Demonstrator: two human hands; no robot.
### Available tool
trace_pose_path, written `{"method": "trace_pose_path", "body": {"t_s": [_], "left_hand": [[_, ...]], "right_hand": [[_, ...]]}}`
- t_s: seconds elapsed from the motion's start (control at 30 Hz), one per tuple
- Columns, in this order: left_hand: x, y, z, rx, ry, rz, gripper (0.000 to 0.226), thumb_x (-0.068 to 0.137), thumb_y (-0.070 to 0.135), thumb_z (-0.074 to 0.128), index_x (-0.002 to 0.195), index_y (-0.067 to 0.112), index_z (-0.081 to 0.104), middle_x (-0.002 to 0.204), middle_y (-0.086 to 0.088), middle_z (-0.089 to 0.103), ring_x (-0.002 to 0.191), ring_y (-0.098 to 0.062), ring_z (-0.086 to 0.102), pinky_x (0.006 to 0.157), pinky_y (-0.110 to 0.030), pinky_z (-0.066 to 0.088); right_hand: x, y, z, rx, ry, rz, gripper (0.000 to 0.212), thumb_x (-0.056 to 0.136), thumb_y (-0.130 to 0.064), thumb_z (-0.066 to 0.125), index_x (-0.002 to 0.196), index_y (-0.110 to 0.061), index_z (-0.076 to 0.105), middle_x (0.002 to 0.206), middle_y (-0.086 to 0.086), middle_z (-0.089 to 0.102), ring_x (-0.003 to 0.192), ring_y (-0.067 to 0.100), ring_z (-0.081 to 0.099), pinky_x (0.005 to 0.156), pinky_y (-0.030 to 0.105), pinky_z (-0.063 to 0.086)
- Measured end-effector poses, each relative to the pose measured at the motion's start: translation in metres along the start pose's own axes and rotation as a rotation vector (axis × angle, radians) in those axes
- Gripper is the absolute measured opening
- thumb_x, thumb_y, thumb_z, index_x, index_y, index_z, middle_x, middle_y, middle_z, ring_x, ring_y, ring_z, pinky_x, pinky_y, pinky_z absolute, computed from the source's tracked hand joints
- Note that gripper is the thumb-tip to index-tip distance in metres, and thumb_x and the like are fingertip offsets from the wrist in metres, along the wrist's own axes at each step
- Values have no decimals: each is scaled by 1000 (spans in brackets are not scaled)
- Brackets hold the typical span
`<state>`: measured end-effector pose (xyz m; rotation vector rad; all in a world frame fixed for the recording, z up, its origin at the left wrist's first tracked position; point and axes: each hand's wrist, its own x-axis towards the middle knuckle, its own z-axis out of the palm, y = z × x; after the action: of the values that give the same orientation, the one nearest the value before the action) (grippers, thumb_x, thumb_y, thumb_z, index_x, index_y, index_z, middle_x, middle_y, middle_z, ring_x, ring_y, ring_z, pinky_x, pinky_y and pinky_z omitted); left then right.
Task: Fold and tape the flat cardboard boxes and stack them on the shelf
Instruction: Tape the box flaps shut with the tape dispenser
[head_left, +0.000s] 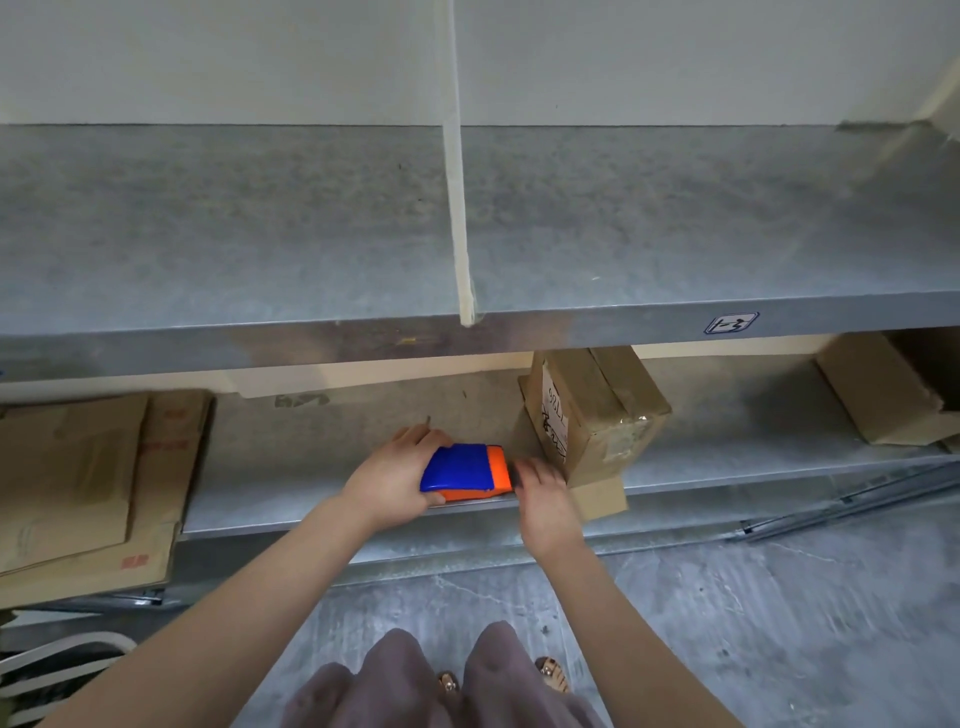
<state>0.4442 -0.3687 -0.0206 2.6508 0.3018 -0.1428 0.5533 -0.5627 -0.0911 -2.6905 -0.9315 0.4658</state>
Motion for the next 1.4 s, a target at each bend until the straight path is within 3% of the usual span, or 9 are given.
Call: {"method": "trace_pose_path", "body": {"t_s": [0.27, 0.47, 0.67, 0.93, 1.07, 1.17, 1.23, 1.3, 1.4], "left_hand": [[-17, -54, -30, -105, -45, -99, 59, 73, 33, 80, 125, 23, 54, 117, 5, 53, 110, -14, 47, 90, -23, 36], [-18, -39, -33, -66, 42, 34, 56, 72, 20, 79, 123, 20, 55, 117, 5, 53, 106, -17, 46, 89, -25, 35], [-25, -23, -51, -45, 71, 175, 57, 71, 13, 78, 122, 23, 55, 117, 10, 52, 104, -12, 43, 88, -24, 36], [-40, -21, -85, -53, 156, 255, 57, 72, 11, 80, 121, 26, 54, 116, 15, 53, 107, -9, 46, 95, -19, 33], [-49, -14, -88, -69, 193, 269, 59, 70, 14, 83, 122, 22, 56, 117, 11, 55, 108, -7, 46, 95, -14, 32], [-54, -6, -90, -72, 219, 296, 62, 68, 16, 85, 122, 20, 56, 118, 9, 56, 107, -6, 46, 95, -15, 33], [-57, 0, -90, -70, 228, 311, 63, 67, 16, 86, 122, 20, 56, 118, 10, 56, 107, -5, 46, 95, -13, 32], [-58, 5, -91, -72, 225, 317, 64, 66, 17, 86, 122, 22, 55, 118, 13, 54, 107, -1, 45, 95, -10, 30], [-61, 7, -88, -55, 218, 304, 65, 66, 18, 86, 123, 24, 55, 117, 15, 52, 108, 0, 44, 95, -8, 29]], "right_hand": [[-3, -6, 4, 0, 7, 12, 49, 103, -29, 35, 151, -23, 28, 156, 3, 27, 142, 23, 27, 115, 31, 26], [8, -9, 0, 101, 31, -24, 44, 104, -28, 37, 146, -18, 38, 150, 4, 40, 140, 21, 32, 112, 30, 29], [19, -22, -12, 390, 10, -68, 44, 102, -22, 45, 146, -18, 42, 144, 7, 48, 134, 24, 42, 108, 31, 36], [24, -49, -15, 710, -136, -169, 38, 94, -9, 51, 129, -23, 54, 128, -5, 60, 120, 12, 55, 98, 25, 43], [21, -62, -17, 832, -139, -180, 45, 94, -9, 55, 121, -44, 50, 116, -30, 55, 108, -19, 51, 92, 7, 42], [21, -60, -12, 899, -186, -127, 42, 97, -6, 53, 135, -23, 48, 126, -13, 55, 118, 2, 52, 98, 15, 42], [17, -59, -12, 973, -249, -24, 25, 97, -11, 54, 119, -23, 58, 116, -2, 64, 109, 15, 58, 91, 28, 48], [11, -60, -16, 1059, -279, 27, 15, 96, -14, 57, 104, -24, 64, 102, -1, 69, 94, 15, 61, 83, 35, 51], [-2, -56, -32, 994, -147, 89, 9, 90, -9, 59, 87, -13, 67, 82, 1, 68, 79, 13, 56, 71, 28, 46]]}}
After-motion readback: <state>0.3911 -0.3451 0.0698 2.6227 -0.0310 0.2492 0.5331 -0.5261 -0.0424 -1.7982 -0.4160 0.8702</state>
